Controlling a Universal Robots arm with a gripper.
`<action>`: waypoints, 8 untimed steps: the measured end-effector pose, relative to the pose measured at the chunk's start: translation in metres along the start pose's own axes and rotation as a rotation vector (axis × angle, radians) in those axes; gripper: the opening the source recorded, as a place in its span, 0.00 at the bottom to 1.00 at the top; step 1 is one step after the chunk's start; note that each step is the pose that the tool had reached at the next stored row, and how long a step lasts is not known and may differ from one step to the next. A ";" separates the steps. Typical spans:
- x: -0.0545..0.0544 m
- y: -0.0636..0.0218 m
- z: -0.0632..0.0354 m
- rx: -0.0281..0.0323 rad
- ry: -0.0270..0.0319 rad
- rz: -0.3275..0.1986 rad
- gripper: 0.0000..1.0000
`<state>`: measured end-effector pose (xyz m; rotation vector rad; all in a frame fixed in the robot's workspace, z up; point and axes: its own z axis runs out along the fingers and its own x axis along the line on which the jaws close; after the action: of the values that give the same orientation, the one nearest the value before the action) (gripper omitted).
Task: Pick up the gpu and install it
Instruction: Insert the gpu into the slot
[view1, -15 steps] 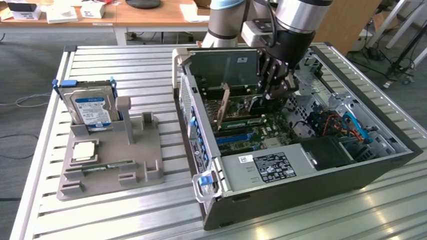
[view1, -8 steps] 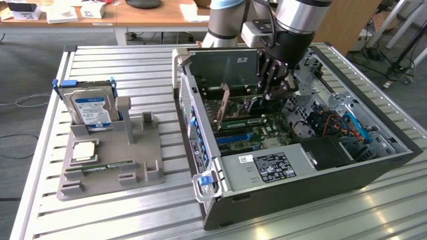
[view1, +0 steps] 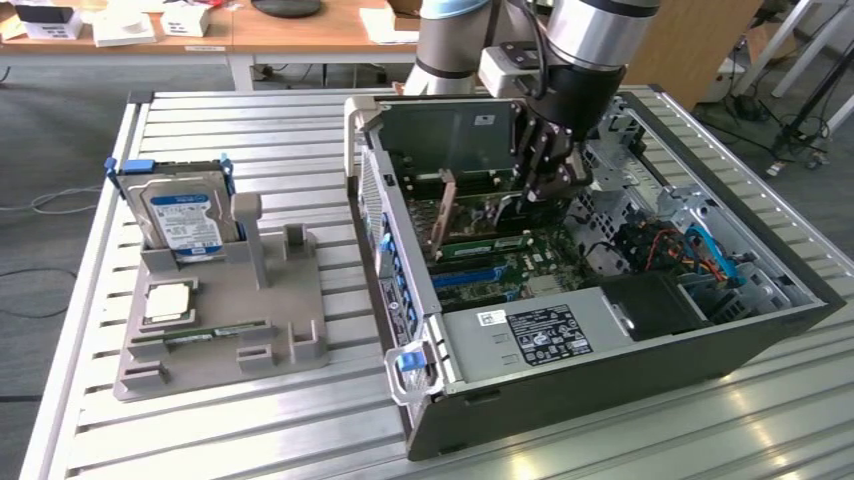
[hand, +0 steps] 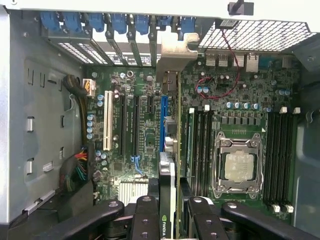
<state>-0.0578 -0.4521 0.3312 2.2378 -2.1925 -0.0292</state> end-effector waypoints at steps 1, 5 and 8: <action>0.000 0.0012 0.0001 0.0000 0.0000 0.000 0.27; 0.000 0.0088 0.0006 -0.0001 0.0001 0.000 0.27; 0.000 0.0113 0.0006 -0.0001 0.0003 0.000 0.27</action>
<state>-0.0691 -0.4520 0.3308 2.2376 -2.1923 -0.0290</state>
